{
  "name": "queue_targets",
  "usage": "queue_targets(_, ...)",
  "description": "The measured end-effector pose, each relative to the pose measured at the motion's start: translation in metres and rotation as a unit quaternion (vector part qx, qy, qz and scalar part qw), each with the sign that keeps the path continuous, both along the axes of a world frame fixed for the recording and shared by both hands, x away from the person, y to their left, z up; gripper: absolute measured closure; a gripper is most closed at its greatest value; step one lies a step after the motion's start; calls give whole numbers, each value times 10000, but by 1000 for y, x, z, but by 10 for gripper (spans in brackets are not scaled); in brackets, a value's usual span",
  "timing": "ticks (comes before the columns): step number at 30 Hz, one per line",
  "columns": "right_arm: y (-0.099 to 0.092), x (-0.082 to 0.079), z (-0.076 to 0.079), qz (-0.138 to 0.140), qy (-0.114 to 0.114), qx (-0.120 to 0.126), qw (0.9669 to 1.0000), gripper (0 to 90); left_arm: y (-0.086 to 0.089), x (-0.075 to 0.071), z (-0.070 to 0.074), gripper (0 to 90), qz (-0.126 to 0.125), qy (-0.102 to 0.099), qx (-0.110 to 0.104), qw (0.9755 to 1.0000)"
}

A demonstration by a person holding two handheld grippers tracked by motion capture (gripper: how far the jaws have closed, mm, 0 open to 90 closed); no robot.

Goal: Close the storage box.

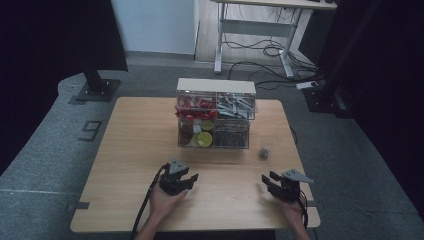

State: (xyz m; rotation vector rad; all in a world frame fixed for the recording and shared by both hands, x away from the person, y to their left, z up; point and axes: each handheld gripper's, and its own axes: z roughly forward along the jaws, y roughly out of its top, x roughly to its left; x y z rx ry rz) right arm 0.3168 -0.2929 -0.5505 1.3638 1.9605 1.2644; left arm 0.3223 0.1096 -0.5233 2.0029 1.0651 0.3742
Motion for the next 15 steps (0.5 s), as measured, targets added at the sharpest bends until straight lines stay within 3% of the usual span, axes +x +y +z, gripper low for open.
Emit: queue_targets(15, -9, -6, -1, 88, 200, 21, 9998, 539, 36, -19, -17, 469, 233, 199, 123, 9995)
